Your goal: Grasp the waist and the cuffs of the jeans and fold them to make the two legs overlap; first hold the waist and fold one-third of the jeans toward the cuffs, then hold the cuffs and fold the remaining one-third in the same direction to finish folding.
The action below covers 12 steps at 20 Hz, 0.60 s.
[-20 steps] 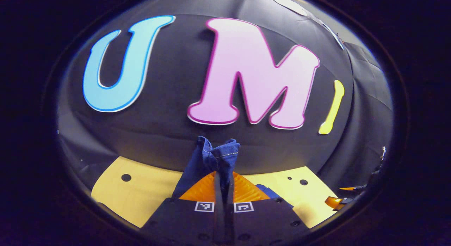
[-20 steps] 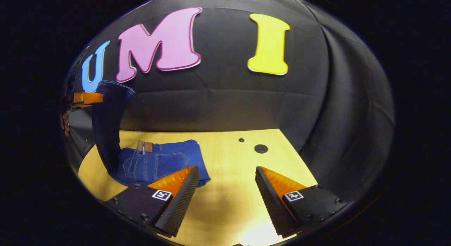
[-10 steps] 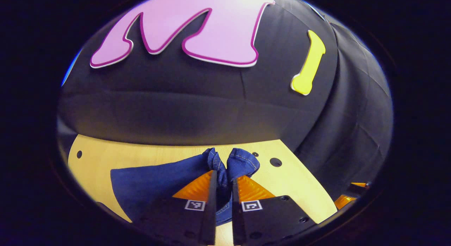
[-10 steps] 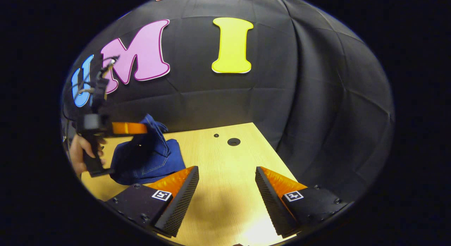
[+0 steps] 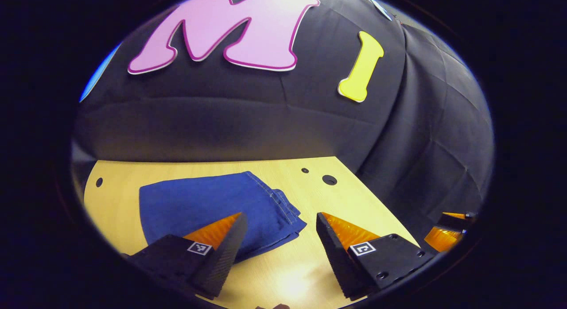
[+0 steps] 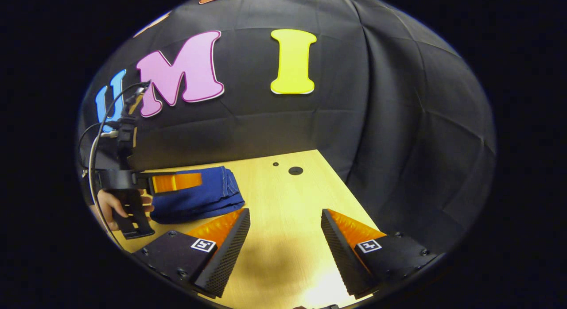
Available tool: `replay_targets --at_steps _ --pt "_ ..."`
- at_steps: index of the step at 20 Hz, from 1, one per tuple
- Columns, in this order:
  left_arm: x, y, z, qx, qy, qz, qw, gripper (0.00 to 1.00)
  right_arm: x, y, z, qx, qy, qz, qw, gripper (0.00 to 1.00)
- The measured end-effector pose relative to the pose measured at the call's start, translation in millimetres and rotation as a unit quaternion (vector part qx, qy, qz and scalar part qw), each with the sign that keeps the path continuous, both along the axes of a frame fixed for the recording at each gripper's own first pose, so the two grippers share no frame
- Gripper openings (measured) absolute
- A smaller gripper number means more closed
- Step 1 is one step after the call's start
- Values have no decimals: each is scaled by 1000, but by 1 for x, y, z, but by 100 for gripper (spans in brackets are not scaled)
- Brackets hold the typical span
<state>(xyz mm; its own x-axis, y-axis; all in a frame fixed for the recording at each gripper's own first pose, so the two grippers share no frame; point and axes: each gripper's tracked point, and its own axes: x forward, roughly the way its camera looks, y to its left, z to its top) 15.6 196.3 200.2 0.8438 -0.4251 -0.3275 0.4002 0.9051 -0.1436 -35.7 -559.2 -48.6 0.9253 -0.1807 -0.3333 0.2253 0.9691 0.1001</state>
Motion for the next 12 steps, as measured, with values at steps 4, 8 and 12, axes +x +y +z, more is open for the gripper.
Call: replay_targets --at_steps 4,8,12 --pt "-63 66 49 5 -70 42 997 97 -28 34 39 -12 -29 22 999 99" --pt "-154 135 106 9 -152 90 984 97 -63 84 92 -12 -87 50 995 99" --pt "-251 184 136 -14 -200 122 972 96 -116 133 134 -44 -139 83 986 99"
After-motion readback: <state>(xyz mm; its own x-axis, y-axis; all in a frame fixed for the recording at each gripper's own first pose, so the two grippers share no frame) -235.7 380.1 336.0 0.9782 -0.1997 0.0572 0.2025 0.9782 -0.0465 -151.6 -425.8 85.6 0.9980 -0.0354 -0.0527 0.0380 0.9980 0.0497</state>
